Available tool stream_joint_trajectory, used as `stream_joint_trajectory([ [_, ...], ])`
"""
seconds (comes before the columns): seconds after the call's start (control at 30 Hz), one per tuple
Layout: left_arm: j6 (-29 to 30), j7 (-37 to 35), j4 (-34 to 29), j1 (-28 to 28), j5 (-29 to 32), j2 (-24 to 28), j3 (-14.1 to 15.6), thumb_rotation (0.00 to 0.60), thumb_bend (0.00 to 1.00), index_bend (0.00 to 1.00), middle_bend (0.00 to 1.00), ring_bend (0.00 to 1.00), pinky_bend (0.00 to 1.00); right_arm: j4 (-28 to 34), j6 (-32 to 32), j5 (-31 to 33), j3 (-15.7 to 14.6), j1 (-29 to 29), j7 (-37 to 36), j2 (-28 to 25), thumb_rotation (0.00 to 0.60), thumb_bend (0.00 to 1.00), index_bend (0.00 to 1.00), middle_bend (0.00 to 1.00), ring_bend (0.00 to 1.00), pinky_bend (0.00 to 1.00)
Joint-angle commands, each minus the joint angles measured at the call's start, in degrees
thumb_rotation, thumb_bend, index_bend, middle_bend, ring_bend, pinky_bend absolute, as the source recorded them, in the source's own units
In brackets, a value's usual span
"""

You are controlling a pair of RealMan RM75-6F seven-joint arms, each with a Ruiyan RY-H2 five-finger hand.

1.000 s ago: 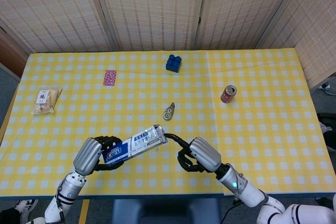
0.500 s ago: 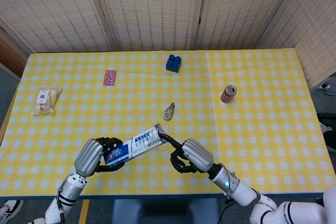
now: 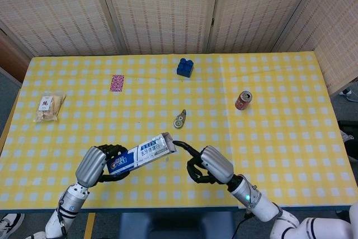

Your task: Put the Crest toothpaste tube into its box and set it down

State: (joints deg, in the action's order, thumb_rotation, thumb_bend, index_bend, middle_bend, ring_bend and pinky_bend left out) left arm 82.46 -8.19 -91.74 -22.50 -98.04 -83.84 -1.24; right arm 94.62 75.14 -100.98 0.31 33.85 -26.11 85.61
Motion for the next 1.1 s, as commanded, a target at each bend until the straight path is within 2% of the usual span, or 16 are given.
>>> stream_joint_trajectory([
  [0.03, -0.3, 0.0, 1.2, 0.0, 0.0, 0.2, 0.2, 0.600, 0.26, 0.55, 0.77, 0.68, 0.72, 0.3, 3.9, -0.5, -0.6, -2.7, 0.6, -3.3, 0.600, 0.68, 0.00, 0.85, 0.96, 0.98],
  [0.17, -0.9, 1.2, 4.4, -0.1, -0.4, -0.2, 0.8, 0.600, 0.26, 0.55, 0.77, 0.68, 0.72, 0.6, 4.3, 0.3, -1.4, -4.2, 3.3, -7.1, 0.600, 0.68, 0.00, 0.76, 0.87, 0.98],
  [0.27, -1.2, 3.6, 8.8, -0.1, -1.1, -1.2, 1.5, 0.600, 0.26, 0.55, 0.77, 0.68, 0.72, 1.2, 1.9, 2.2, -2.6, -5.0, 6.9, -11.1, 0.600, 0.68, 0.00, 0.63, 0.76, 0.91],
  [0.37, -2.2, 3.3, 11.8, -0.2, -1.3, -2.5, 2.4, 0.600, 0.26, 0.55, 0.77, 0.68, 0.72, 2.9, -3.2, 6.1, -4.1, -5.2, 11.7, -16.2, 0.600, 0.66, 0.00, 0.43, 0.58, 0.70],
  [0.47, -3.7, 2.6, 14.7, -0.7, -1.1, -4.0, 3.0, 0.600, 0.26, 0.55, 0.77, 0.68, 0.72, 5.4, -10.0, 12.0, -5.9, -5.2, 18.0, -22.0, 0.600, 0.63, 0.00, 0.12, 0.28, 0.36],
  [0.53, -4.6, 2.5, 17.1, -0.9, -1.1, -5.4, 3.4, 0.600, 0.26, 0.55, 0.77, 0.68, 0.72, 7.2, -13.3, 17.6, -6.6, -5.8, 23.0, -25.0, 0.600, 0.61, 0.00, 0.01, 0.13, 0.18],
  [0.63, -5.2, 3.2, 21.4, -1.3, -1.5, -7.9, 3.9, 0.600, 0.26, 0.55, 0.77, 0.68, 0.72, 7.8, -12.8, 22.7, -6.5, -8.0, 26.6, -25.9, 0.600, 0.60, 0.00, 0.00, 0.03, 0.02],
  [0.87, -7.1, 3.1, 29.4, -2.6, -1.6, -12.7, 4.2, 0.600, 0.26, 0.55, 0.77, 0.68, 0.72, 6.2, -10.1, 24.3, -5.7, -11.4, 25.1, -26.4, 0.600, 0.60, 0.00, 0.00, 0.01, 0.01],
  [0.97, -7.8, 2.7, 32.1, -3.1, -1.4, -14.3, 4.4, 0.600, 0.25, 0.53, 0.76, 0.64, 0.70, 5.9, -9.6, 23.8, -5.4, -12.3, 24.4, -26.7, 0.600, 0.60, 0.00, 0.00, 0.00, 0.00],
  [1.03, -8.5, 2.1, 33.6, -3.4, -1.2, -15.2, 4.6, 0.600, 0.25, 0.49, 0.71, 0.58, 0.64, 5.8, -9.3, 23.2, -5.3, -12.8, 24.0, -26.9, 0.600, 0.60, 0.00, 0.00, 0.00, 0.00],
  [1.1, -8.7, 1.5, 34.4, -3.6, -1.1, -15.6, 4.8, 0.600, 0.23, 0.37, 0.54, 0.43, 0.49, 5.7, -9.2, 22.7, -5.2, -13.2, 23.8, -27.0, 0.600, 0.60, 0.00, 0.00, 0.00, 0.00],
])
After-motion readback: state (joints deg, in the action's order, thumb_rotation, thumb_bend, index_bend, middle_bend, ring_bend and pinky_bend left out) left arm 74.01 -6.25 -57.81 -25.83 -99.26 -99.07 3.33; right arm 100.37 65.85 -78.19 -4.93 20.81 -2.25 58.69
